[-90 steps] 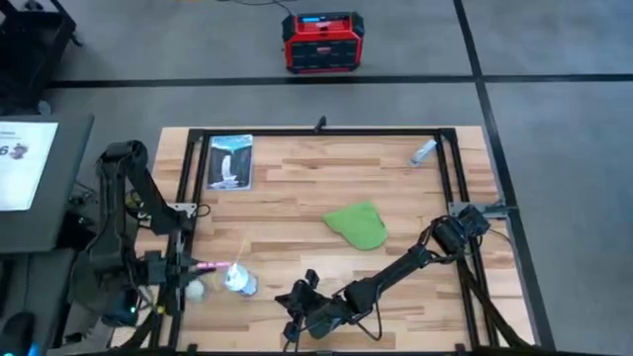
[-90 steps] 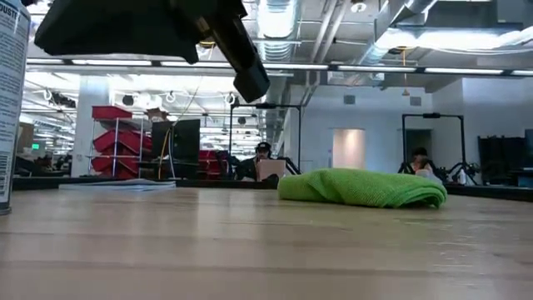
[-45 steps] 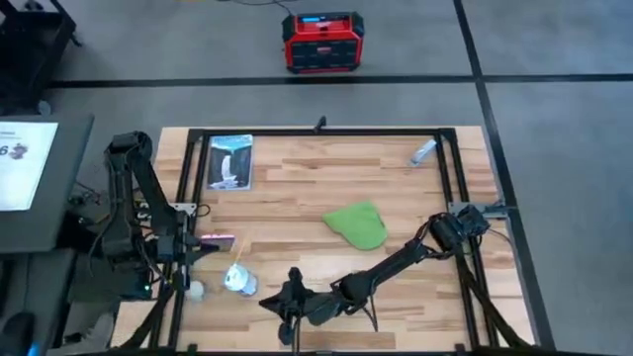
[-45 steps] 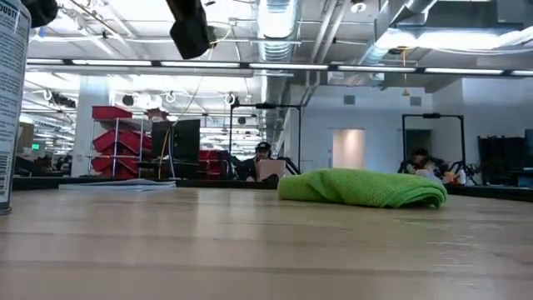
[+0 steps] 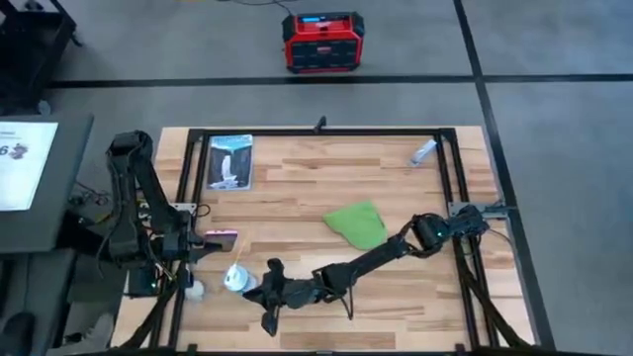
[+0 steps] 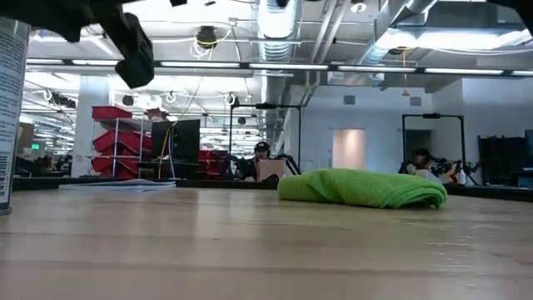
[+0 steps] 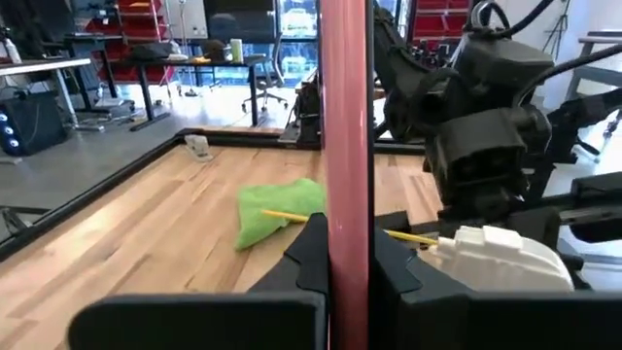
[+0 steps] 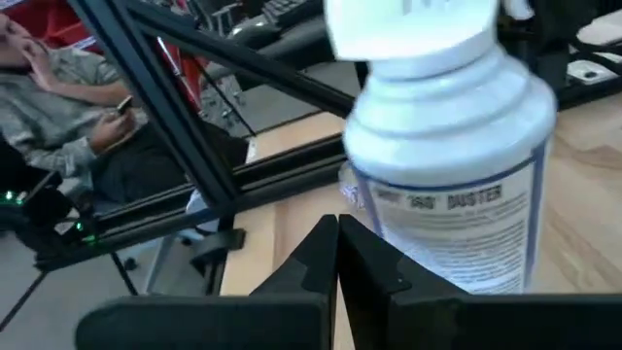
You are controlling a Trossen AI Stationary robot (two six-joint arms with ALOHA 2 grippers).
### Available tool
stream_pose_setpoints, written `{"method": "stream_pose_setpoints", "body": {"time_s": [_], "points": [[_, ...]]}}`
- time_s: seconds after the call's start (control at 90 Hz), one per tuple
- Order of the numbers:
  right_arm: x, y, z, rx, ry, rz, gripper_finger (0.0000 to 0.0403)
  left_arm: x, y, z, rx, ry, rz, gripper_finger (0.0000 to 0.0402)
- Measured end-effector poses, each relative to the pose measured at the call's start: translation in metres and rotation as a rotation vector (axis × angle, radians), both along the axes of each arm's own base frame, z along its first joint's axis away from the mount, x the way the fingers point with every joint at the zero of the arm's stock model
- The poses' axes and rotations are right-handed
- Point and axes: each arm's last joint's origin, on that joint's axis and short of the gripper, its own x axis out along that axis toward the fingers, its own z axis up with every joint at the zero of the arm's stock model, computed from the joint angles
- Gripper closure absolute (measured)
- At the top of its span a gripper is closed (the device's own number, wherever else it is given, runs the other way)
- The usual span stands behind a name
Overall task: Apply microfiber cloth
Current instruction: Spray the front of the black cellphone with the white spray bottle
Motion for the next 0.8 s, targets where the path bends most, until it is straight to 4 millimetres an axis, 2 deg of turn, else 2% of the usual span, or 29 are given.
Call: {"method": "stream_pose_setpoints", "body": {"time_s": [0.233,0.433,0.667,0.8], "points": [[-0.005,0.006,0.020,-0.039,-0.043,0.040,0.0403,0.000,0.000,0.000,-0.006,0.012,-0.001,0.0400],[-0.003,0.004,0.014,-0.039,-0.027,0.074,0.0403,0.000,-0.001,-0.001,-0.026,0.043,-0.003,0.0400],[0.002,-0.011,0.011,-0.040,0.011,0.098,0.0403,0.000,-0.001,-0.001,-0.034,0.042,-0.003,0.0400],[0.000,-0.017,-0.001,-0.054,0.127,-0.075,0.0403,0.000,-0.001,-0.002,-0.017,0.052,-0.004,0.0400]]}}
